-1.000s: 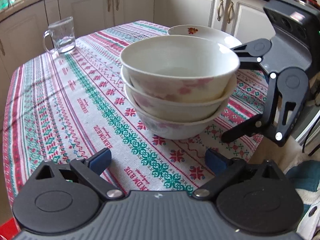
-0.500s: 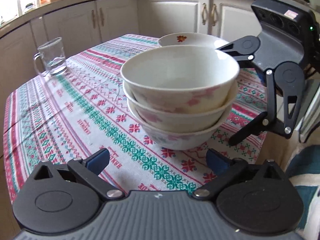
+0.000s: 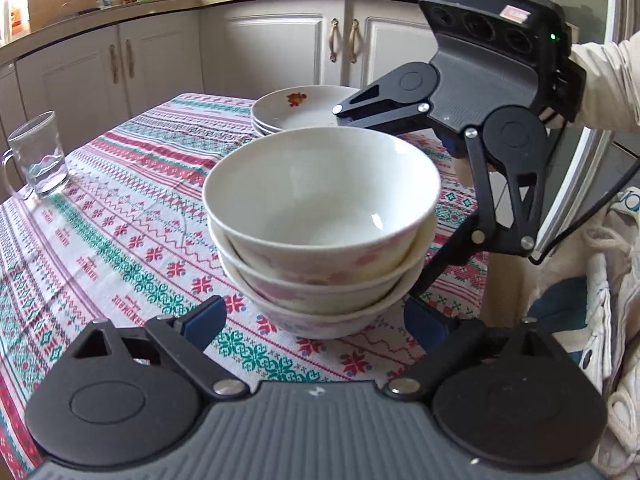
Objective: Organize plates and bowls
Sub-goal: 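Close the left tool on the bowl stack rim while the right tool grips the opposite rim, then lift the bowl stack with both tools and carry it over the plate stack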
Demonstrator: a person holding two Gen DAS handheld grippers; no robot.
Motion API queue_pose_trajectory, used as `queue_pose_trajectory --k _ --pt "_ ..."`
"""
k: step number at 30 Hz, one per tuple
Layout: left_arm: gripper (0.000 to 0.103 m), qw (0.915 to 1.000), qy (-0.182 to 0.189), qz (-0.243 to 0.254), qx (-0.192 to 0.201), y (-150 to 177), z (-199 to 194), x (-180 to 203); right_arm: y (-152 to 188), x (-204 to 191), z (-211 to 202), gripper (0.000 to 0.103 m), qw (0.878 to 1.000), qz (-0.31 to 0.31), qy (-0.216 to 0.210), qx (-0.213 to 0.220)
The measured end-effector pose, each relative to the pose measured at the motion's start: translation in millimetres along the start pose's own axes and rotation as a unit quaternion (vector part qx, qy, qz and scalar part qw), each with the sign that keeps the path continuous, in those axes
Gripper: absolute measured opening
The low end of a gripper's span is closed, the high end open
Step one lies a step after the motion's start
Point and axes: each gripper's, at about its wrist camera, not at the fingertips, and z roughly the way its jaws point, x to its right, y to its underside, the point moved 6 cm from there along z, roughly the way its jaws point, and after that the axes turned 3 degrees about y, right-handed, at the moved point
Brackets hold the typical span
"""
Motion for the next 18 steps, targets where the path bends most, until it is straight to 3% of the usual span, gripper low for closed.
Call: queue_pose_trajectory --k 18 --pt "0.085 0.9989 0.038 0.025 -0.011 -9.5 1.0 -4.3 -9.7 1.8 3.8 0.09 0.999 -0.016 -0.029 -0.021"
